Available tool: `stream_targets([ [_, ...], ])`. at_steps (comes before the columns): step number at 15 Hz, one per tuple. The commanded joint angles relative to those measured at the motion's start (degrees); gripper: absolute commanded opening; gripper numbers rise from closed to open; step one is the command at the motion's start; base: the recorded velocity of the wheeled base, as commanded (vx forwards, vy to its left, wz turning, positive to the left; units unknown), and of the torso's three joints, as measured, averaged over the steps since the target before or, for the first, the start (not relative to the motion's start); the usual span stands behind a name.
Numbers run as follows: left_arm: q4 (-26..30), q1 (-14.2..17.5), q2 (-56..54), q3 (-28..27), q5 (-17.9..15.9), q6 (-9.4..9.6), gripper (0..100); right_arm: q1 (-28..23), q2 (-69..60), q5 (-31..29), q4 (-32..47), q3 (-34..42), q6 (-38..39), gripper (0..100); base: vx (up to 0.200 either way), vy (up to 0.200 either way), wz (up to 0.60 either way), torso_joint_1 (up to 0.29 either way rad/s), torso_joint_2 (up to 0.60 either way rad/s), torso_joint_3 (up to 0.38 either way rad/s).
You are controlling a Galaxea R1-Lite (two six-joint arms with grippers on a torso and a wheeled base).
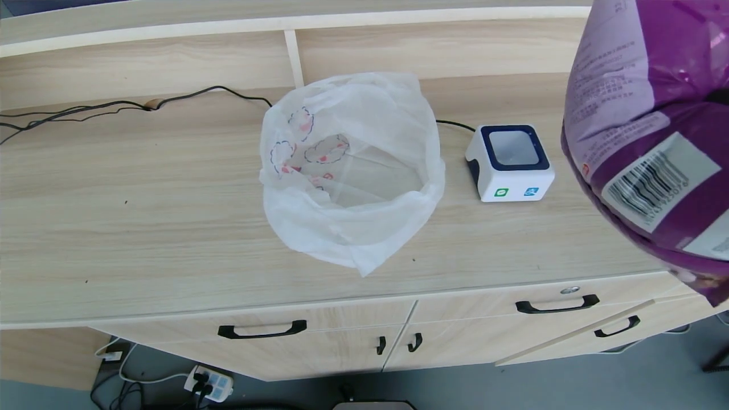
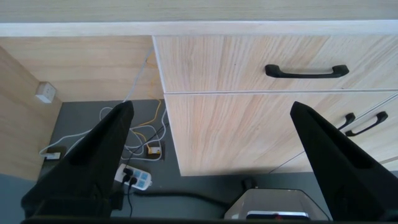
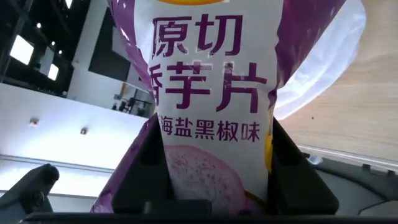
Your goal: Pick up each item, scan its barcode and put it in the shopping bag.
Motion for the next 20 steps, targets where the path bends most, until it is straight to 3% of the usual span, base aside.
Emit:
stream_targets([
  [1,-0.04,0.01,0.0,0.0,0.01,0.02,100,4.78,0.09,0.0,-3.37,5.36,2.48,0,0.0,0.0,0.0,0.0,0.0,0.0],
  [3,-0.04,0.01,0.0,0.0,0.01,0.02,100,6.36,1.58,0.0,-7.42,7.03,3.27,0,0.0,0.0,0.0,0.0,0.0,0.0],
  [7,-0.04,0.01,0.0,0.0,0.01,0.02,100,16.03,1.85,0.0,-9.17,6.32,7.05,0,0.0,0.0,0.0,0.0,0.0,0.0],
  [9,-0.04,0.01,0.0,0.0,0.01,-0.07,100,20.69,4.22,0.0,-13.92,7.38,8.02,0,0.0,0.0,0.0,0.0,0.0,0.0],
  [17,-0.04,0.01,0.0,0.0,0.01,0.11,100,21.04,11.78,0.0,-30.53,8.7,25.24,0,0.0,0.0,0.0,0.0,0.0,0.0],
  [20,-0.04,0.01,0.09,0.0,0.01,0.02,100,21.31,13.18,0.0,-34.05,10.36,26.65,0,0.0,0.0,0.0,0.0,0.0,0.0],
])
